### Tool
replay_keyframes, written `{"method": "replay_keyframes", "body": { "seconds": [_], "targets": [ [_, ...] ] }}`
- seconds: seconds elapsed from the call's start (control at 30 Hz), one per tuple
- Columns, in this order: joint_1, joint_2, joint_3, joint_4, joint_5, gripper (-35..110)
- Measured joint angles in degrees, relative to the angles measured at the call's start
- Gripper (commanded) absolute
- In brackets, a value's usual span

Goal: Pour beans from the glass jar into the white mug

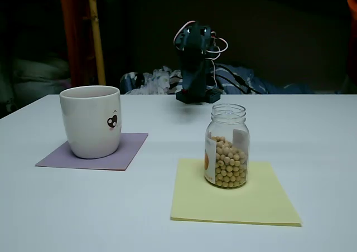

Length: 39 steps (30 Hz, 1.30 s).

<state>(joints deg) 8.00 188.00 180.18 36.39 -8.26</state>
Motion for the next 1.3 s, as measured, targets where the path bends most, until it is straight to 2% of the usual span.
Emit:
{"method": "replay_keyframes", "body": {
  "seconds": [0.37,0.5,1.3],
  "targets": [
    [-3.8,1.7,0.3,9.8,5.7,19],
    [-3.8,1.7,0.4,11.6,6.1,1],
    [-4.7,1.7,0.4,12.6,5.5,0]
  ]
}}
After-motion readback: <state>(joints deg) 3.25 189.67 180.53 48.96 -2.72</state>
